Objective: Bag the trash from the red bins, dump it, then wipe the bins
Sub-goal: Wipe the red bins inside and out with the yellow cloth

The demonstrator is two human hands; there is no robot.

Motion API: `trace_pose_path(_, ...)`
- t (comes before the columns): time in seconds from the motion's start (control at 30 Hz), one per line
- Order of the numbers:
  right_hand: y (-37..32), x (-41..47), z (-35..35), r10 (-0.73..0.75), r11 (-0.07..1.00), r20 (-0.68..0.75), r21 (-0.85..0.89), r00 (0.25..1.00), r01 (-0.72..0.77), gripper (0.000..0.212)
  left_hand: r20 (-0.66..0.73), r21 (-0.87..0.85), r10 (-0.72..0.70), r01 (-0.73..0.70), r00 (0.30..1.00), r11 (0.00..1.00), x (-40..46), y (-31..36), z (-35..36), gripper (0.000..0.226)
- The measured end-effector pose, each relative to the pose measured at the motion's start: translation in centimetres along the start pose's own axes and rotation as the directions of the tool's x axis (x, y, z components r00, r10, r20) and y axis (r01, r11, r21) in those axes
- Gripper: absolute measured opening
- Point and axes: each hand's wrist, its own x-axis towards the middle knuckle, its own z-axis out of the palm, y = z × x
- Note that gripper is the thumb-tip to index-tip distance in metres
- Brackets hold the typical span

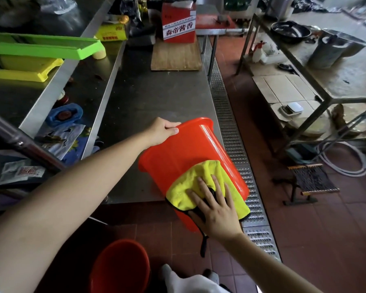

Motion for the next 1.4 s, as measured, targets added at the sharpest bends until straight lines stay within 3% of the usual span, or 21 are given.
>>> trace_pose_path(0.13, 0.7, 0.7, -0.5, 0.031, 0.999, 0.034, 0.009, 0.999, -0.031, 0.06, 0.031, -0.078, -0.008, 0.01, 0.999, 0.997, -0.5, -0.1, 0.2, 0.038)
trace_pose_path(0.47, -0.4, 13.9, -0.7, 0.159, 0.985, 0.136, 0.038, 0.978, -0.165, 0.065, 0.035, -0.186, 0.008, -0.002, 0.999, 0.983, -1.8, -0.9, 0.1, 0.038)
trace_pose_path(0.63, 0.7, 9.1, -1.0, 0.093, 0.994, 0.099, 0.046, 0.991, -0.098, 0.064, -0.025, -0.085, 0.063, -0.065, 0.998, 0.994, -2.5, -1.3, -0.1, 0.035)
trace_pose_path(0.83, 2.2, 0.5, -1.4, 0.019, 0.997, 0.083, 0.068, 0.996, -0.025, 0.065, -0.023, -0.114, 0.016, -0.019, 1.0, 0.993, -3.4, -3.3, -0.2, 0.035)
trace_pose_path(1.23, -1.2, 13.6, -0.7, 0.091, 0.985, 0.179, 0.131, 0.98, -0.115, 0.066, -0.112, -0.055, 0.017, -0.024, 0.994, 0.998, -6.2, -7.2, -1.1, 0.032)
trace_pose_path(1.4, -1.1, 8.9, -0.7, 0.035, 0.993, 0.104, 0.11, 0.994, -0.046, 0.066, -0.118, -0.03, 0.011, -0.014, 0.993, 0.999, -7.5, -7.8, -1.2, 0.033)
